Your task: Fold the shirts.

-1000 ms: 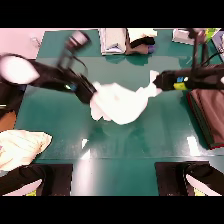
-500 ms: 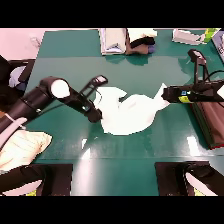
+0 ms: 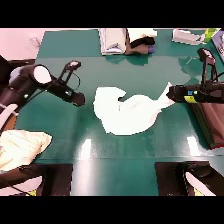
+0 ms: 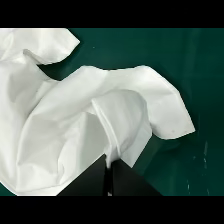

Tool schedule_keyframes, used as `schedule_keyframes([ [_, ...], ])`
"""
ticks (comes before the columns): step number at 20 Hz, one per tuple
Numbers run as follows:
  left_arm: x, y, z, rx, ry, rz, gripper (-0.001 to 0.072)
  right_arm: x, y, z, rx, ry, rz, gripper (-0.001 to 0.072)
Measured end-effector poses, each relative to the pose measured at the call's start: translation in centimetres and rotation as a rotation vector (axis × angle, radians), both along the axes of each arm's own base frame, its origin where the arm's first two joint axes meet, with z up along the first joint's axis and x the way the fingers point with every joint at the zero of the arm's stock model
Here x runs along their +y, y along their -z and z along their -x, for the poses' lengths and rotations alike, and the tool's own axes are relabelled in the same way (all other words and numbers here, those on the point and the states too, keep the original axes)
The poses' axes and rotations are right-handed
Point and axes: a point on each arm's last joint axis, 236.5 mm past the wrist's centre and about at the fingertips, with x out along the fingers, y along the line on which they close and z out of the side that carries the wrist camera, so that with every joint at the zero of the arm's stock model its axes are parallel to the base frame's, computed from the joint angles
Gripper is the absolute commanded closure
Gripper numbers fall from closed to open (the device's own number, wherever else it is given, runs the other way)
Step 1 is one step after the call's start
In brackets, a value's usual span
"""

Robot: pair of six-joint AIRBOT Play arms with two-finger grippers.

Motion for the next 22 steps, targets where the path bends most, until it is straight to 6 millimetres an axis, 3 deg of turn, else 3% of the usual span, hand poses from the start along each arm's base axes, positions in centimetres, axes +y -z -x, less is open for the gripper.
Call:
schedule_keyframes([
  [3,-1.0,3.7,0.5,0.089,-0.015,-0.012,0.0272,0.0,0.0,0.0,-0.001,0.001,0.000,0.0695],
  [6,-3.1,5.4,0.0,0.096,-0.044,0.021,0.0273,0.0,0.0,0.0,-0.001,0.001,0.000,0.0696],
  [13,-4.9,7.1,-1.4,0.086,-0.117,0.061,0.0273,0.2,-0.1,0.0,-0.001,-0.004,-0.005,0.0695],
  [20,-6.7,7.9,-1.5,0.099,-0.139,0.103,0.0284,0.3,-0.1,0.0,-0.002,-0.005,-0.008,0.0695],
  [21,-6.9,8.1,-1.4,0.102,-0.136,0.101,0.0362,0.3,-0.1,0.0,-0.002,-0.005,-0.008,0.0695],
  [22,-7.1,8.4,-1.2,0.109,-0.135,0.099,0.0514,0.3,-0.1,0.0,-0.002,-0.005,-0.008,0.0695],
])
